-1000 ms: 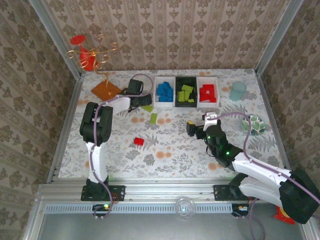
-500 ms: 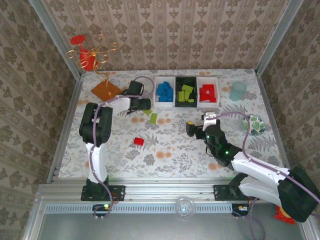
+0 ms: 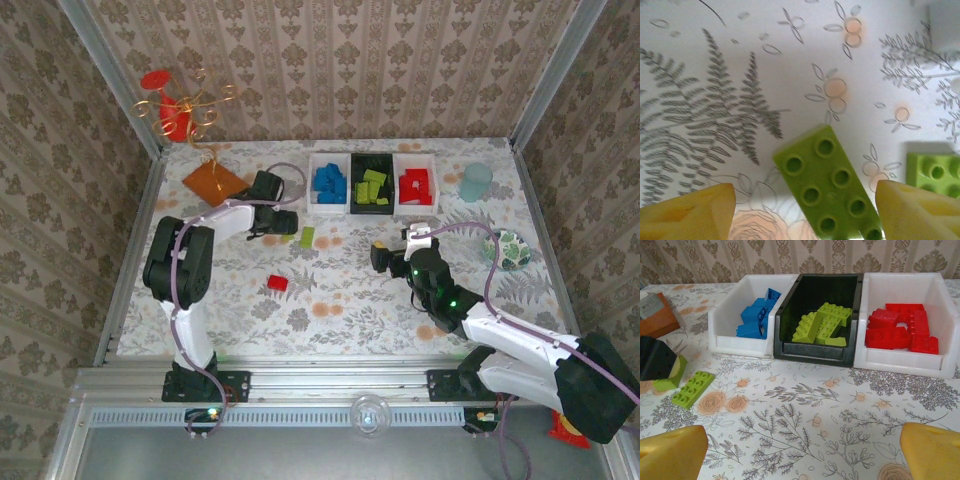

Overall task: Sort the legos into containers by color
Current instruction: Pick up the lego from the center of the table.

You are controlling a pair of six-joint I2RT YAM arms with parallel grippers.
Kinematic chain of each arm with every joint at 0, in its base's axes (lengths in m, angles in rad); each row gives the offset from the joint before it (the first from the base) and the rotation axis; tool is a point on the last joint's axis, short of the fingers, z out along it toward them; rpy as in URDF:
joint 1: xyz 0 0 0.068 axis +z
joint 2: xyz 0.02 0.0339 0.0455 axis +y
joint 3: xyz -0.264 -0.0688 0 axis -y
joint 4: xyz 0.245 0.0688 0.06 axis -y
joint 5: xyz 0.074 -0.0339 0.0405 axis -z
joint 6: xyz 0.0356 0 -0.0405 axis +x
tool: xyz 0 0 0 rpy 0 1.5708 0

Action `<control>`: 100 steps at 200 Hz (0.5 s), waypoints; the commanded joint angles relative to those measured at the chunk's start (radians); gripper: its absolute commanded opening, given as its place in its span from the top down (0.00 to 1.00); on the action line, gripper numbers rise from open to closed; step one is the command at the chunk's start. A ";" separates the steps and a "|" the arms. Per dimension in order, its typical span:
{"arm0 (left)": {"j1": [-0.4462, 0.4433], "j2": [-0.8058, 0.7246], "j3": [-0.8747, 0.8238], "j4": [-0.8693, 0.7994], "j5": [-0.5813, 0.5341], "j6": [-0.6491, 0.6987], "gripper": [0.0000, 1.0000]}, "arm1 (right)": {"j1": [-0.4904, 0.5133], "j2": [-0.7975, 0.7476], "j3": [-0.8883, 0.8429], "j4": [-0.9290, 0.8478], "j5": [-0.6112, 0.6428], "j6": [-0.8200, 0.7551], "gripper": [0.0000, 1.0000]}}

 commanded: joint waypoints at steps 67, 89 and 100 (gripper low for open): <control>-0.027 0.074 0.036 -0.030 -0.026 0.016 0.35 | -0.005 -0.023 0.027 -0.008 -0.003 0.009 0.00; -0.027 0.084 0.031 -0.021 -0.055 0.017 0.44 | -0.005 -0.024 0.028 -0.010 -0.005 0.012 0.00; -0.027 0.087 0.030 -0.011 -0.060 0.016 0.48 | -0.005 -0.021 0.030 -0.011 -0.007 0.012 0.00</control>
